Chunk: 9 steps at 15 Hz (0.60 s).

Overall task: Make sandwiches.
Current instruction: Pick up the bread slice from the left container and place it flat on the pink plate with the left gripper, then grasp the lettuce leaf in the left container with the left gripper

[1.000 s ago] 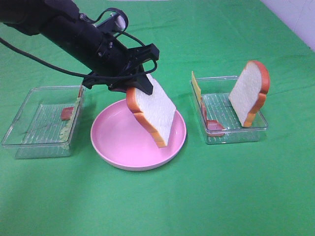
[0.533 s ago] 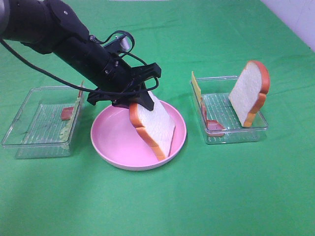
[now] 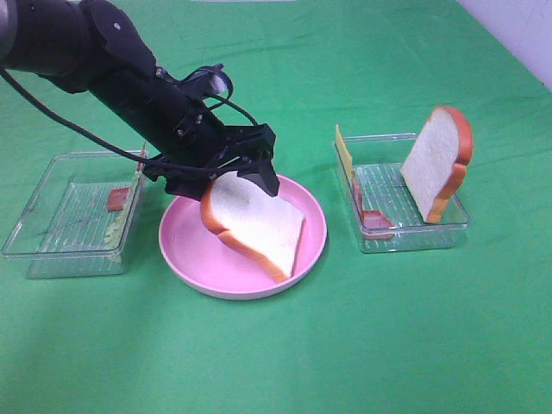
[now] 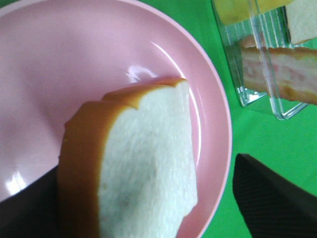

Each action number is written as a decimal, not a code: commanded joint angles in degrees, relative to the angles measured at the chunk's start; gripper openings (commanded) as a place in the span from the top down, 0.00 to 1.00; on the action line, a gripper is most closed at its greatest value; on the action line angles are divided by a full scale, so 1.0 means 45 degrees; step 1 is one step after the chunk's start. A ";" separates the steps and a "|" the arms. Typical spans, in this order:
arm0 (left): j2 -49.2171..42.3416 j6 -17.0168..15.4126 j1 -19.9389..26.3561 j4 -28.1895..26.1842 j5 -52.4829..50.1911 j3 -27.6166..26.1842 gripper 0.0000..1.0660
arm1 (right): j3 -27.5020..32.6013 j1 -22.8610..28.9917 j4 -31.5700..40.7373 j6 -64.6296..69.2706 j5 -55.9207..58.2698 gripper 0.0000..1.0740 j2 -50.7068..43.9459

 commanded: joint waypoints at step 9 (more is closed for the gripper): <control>-0.0840 -0.3794 -0.0076 0.6112 0.3030 -0.2190 0.23 | 0.0051 -0.0038 0.0013 -0.0216 -0.0140 0.36 -0.0178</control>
